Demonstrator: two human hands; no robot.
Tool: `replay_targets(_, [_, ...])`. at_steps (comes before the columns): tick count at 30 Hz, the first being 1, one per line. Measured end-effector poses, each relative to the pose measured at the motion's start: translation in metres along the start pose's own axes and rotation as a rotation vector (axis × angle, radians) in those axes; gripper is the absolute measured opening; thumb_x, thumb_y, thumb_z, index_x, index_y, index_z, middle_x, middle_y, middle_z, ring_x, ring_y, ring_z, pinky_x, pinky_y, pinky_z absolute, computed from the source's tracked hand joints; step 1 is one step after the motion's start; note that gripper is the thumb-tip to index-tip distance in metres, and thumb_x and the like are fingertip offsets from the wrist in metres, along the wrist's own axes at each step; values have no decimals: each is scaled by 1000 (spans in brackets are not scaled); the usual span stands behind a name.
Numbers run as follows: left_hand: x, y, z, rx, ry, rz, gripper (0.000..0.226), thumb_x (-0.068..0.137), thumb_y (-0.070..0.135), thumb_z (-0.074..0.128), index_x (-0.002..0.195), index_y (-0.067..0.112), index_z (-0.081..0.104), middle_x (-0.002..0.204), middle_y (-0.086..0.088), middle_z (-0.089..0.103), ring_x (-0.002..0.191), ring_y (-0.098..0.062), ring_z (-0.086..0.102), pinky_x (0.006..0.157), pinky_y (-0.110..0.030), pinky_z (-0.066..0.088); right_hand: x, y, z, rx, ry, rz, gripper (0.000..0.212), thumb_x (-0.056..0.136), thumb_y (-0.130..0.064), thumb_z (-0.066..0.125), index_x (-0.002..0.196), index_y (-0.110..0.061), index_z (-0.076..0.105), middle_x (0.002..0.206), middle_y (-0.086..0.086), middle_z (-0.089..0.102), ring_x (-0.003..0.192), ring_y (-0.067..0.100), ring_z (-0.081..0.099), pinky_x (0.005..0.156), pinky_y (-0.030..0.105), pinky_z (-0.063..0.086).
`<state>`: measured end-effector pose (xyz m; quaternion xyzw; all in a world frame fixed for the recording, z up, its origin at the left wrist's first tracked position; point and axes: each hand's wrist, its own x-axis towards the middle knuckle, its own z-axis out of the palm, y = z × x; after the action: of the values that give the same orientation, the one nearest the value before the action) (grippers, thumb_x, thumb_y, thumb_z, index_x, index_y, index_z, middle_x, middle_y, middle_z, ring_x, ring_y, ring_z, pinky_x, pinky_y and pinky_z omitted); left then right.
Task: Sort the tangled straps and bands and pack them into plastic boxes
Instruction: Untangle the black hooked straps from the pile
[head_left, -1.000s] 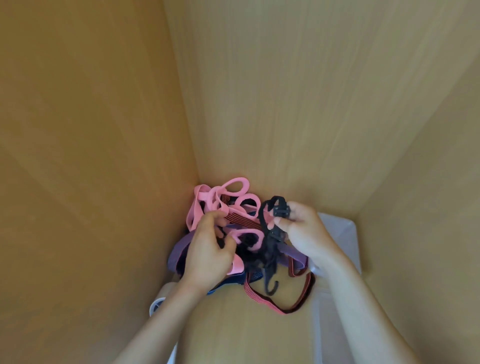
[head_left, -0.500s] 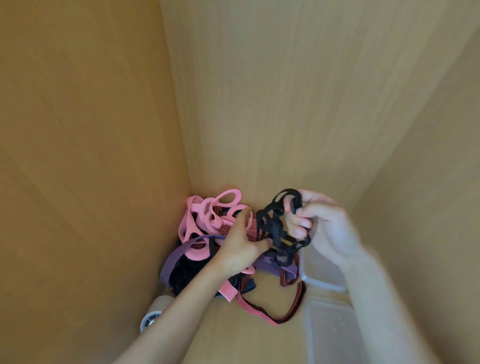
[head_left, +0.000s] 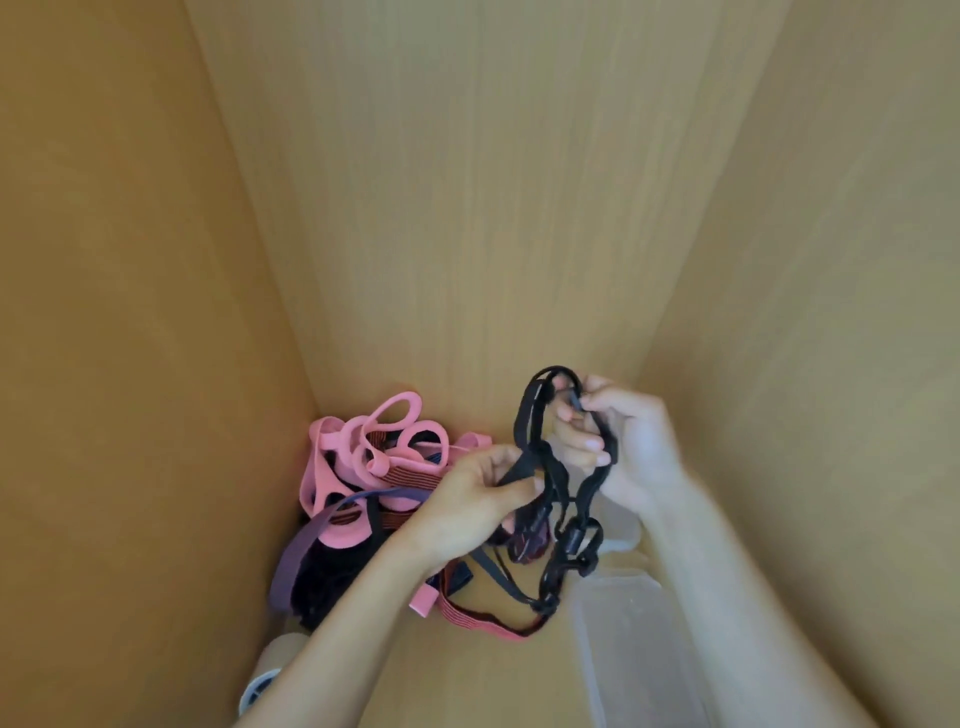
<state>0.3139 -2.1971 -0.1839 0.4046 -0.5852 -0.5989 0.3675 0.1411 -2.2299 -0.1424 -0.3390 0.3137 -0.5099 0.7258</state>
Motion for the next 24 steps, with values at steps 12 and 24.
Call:
replay_targets(12, [-3, -9, -30, -4, 280, -5, 10, 101, 4, 53, 102, 8, 62, 56, 10, 56, 48, -6, 53, 47, -17, 40, -27, 12, -3, -504, 151, 65, 28, 90, 7, 39, 94, 0, 66, 66, 5, 55, 41, 9, 31, 36, 21, 14])
replay_targets(24, [-23, -3, -37, 239, 32, -146, 26, 98, 23, 63, 82, 5, 72, 75, -14, 65, 69, -22, 55, 68, -34, 44, -35, 13, -3, -498, 217, 18, 26, 94, -3, 43, 94, -1, 69, 68, 7, 57, 43, 11, 35, 33, 19, 19])
